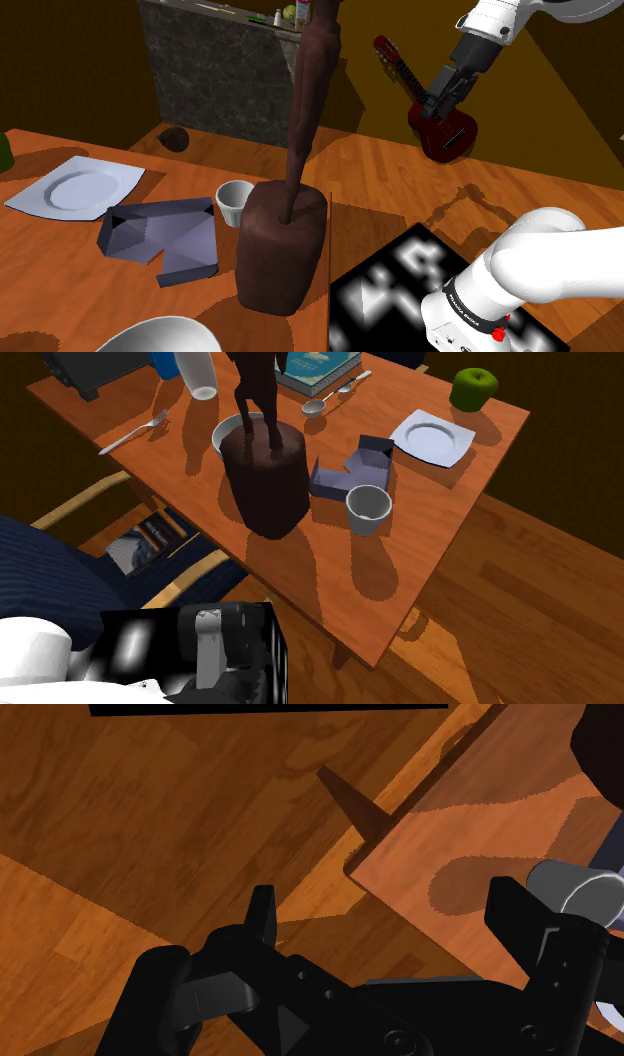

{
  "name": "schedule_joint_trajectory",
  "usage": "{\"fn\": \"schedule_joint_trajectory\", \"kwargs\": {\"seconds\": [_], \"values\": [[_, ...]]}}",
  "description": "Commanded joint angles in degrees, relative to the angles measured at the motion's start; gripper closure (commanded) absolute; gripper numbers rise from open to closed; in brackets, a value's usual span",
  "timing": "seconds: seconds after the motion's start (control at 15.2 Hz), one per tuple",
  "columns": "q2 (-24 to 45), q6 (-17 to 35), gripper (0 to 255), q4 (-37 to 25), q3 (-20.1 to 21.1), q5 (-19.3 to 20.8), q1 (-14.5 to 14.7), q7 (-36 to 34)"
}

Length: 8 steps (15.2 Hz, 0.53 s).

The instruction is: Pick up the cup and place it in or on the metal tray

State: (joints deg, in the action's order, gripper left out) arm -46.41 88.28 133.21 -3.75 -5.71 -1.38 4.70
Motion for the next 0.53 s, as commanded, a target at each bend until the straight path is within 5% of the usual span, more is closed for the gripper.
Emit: {"fn": "schedule_joint_trajectory", "kwargs": {"seconds": [0.0,0.46], "values": [[0.00,0.00,0,0.00,0.00,0.00,0.00,0.00],[4.77,10.72,0,5.09,6.19,-5.63,2.49,-5.97]]}}
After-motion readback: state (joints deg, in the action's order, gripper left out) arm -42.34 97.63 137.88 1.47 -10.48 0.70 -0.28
